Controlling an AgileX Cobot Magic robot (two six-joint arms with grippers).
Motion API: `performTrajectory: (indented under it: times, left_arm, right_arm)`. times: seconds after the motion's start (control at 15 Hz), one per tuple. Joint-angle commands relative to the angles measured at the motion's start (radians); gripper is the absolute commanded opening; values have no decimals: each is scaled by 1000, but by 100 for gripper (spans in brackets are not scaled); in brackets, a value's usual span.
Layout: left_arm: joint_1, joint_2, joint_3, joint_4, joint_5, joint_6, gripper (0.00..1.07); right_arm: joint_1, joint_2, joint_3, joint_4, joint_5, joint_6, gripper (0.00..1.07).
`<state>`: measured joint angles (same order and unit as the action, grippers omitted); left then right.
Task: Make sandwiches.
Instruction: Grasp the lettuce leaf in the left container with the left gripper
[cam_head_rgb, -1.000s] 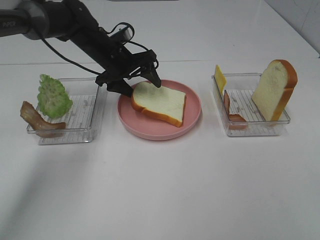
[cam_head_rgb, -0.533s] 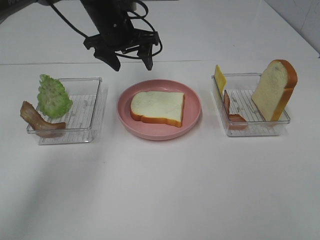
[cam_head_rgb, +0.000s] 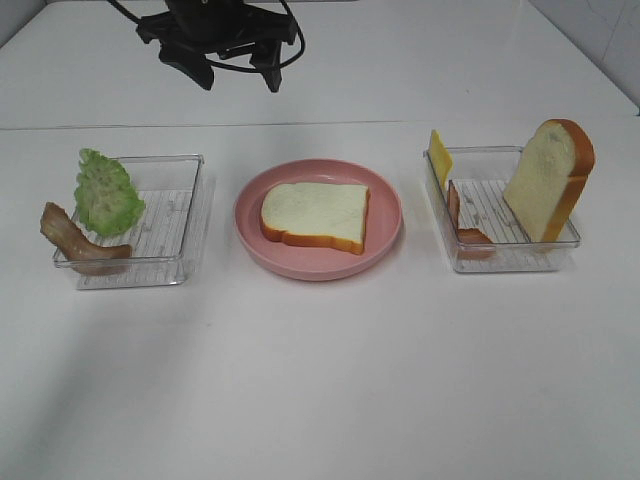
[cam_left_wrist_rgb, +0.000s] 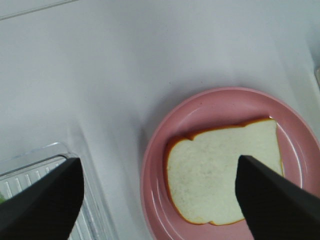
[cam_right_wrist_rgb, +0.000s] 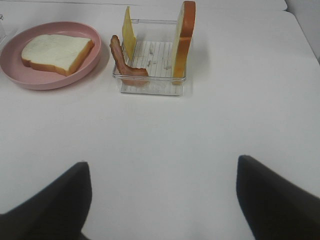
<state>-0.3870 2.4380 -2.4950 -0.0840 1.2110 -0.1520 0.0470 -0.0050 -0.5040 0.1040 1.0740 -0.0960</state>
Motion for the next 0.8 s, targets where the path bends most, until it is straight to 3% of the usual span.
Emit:
performTrajectory:
  times: [0.07,0.2,0.6,0.8]
  left_arm:
    - [44,-48,3,3,77,-8,79]
    - [82,-91,45,0,77,-8,79]
    - [202,-242,285,24,77,-8,78]
    - [246,-253,339,32,77,-8,78]
  right_arm:
    - [-6,-17,0,-4,-12,-8,76]
    - [-6,-17,0,-3,-12,-8,76]
    - [-6,-17,0,-3,-12,-8,76]
    - [-6,-17,0,-3,-12,-8,76]
